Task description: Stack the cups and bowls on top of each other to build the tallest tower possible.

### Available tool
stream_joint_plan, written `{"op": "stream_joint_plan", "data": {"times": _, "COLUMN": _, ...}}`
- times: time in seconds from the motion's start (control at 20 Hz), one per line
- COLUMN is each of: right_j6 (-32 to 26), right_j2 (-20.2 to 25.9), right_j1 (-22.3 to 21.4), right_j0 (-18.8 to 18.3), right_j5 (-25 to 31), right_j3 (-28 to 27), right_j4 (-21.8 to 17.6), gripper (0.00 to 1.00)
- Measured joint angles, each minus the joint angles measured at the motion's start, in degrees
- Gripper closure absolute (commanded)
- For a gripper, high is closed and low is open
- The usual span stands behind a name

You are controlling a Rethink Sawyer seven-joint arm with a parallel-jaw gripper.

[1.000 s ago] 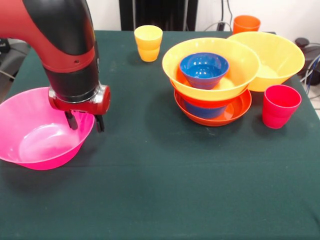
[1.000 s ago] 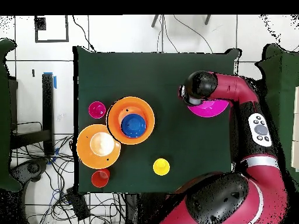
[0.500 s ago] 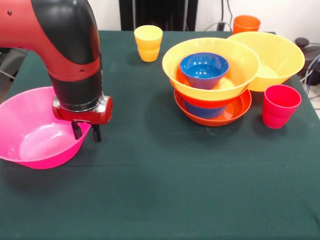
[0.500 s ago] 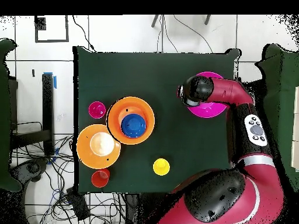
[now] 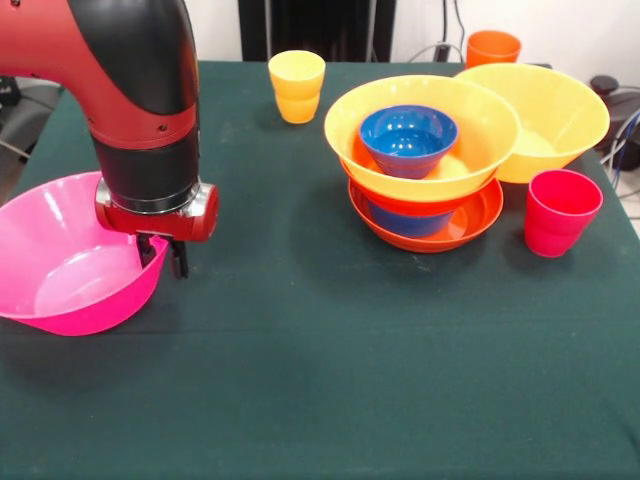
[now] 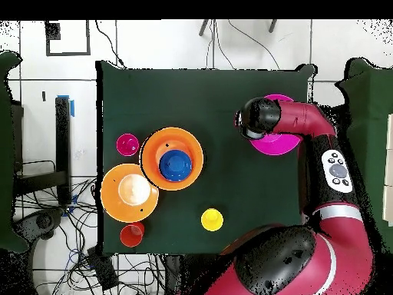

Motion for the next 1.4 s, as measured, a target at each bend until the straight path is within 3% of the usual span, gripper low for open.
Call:
{"op": "stream_joint_plan", "data": {"times": 0.35, "right_j6": 0.00, "right_j2": -0.85, "right_j1": -1.03, "right_j0": 0.32, "right_j5": -1.14, "right_j3": 0.63, "right_j4": 0.36, "gripper": 1.00}}
{"op": "stream_joint_plan", "data": {"times": 0.7, "right_j6": 0.00, "right_j2": -1.09, "right_j1": -4.24, "right_j0": 0.14, "right_j5": -1.21, "right_j3": 4.12, "right_j4": 3.46, "gripper": 1.00}}
{"op": "stream_joint_plan", "data": {"times": 1.4, "right_j6": 0.01, "right_j2": -1.15, "right_j1": -17.37, "right_j0": 1.55, "right_j5": -1.20, "right_j3": 14.86, "right_j4": 15.42, "gripper": 1.00}}
